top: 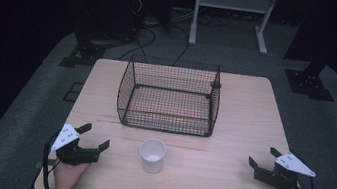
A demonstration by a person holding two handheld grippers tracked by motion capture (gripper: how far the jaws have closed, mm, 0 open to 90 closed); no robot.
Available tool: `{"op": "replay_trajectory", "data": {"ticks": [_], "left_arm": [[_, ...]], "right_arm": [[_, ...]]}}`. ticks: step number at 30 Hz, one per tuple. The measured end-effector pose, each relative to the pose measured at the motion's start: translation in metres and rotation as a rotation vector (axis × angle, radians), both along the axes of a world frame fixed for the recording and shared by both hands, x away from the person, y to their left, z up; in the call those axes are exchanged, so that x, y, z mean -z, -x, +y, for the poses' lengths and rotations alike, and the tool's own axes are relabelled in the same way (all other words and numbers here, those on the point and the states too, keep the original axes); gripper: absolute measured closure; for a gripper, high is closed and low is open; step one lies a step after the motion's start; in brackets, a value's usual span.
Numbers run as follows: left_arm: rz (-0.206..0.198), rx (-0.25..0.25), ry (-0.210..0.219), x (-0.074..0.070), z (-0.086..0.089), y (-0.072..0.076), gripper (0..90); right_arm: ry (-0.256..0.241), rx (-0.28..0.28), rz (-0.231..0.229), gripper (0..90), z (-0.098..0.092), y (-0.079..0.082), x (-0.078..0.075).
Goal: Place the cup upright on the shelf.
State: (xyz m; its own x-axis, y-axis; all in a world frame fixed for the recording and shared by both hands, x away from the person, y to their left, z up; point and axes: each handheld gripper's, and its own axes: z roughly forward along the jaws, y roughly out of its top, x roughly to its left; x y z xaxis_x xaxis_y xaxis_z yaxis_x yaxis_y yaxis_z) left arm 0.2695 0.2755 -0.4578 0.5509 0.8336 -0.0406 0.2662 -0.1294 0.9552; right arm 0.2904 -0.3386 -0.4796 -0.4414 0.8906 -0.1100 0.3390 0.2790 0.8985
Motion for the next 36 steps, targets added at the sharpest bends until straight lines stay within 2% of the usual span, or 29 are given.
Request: {"op": "replay_trajectory", "data": {"ticks": [4,13,18,28,36], "left_arm": [[0.012,0.007,-0.011,0.001,-0.001,-0.001,6.7],[0.001,0.018,-0.008,-0.003,-0.004,0.000,6.1],[-0.005,0.019,-0.034,-0.006,-0.010,0.000,5.2],[0.007,0.093,-0.049,-0.013,-0.027,-0.002,3.3],[0.010,0.138,-0.061,-0.018,-0.033,0.000,2.7]], "right_arm": [[-0.001,-0.002,0.000,13.1,0.000,0.000,0.000],[-0.003,0.007,0.005,13.1,0.000,0.000,0.000],[0.008,0.004,0.005,13.1,0.001,0.000,0.000],[0.006,0.009,0.009,13.1,0.000,-0.001,0.000],[0.002,0.009,0.012,13.1,0.000,-0.001,0.000]]}}
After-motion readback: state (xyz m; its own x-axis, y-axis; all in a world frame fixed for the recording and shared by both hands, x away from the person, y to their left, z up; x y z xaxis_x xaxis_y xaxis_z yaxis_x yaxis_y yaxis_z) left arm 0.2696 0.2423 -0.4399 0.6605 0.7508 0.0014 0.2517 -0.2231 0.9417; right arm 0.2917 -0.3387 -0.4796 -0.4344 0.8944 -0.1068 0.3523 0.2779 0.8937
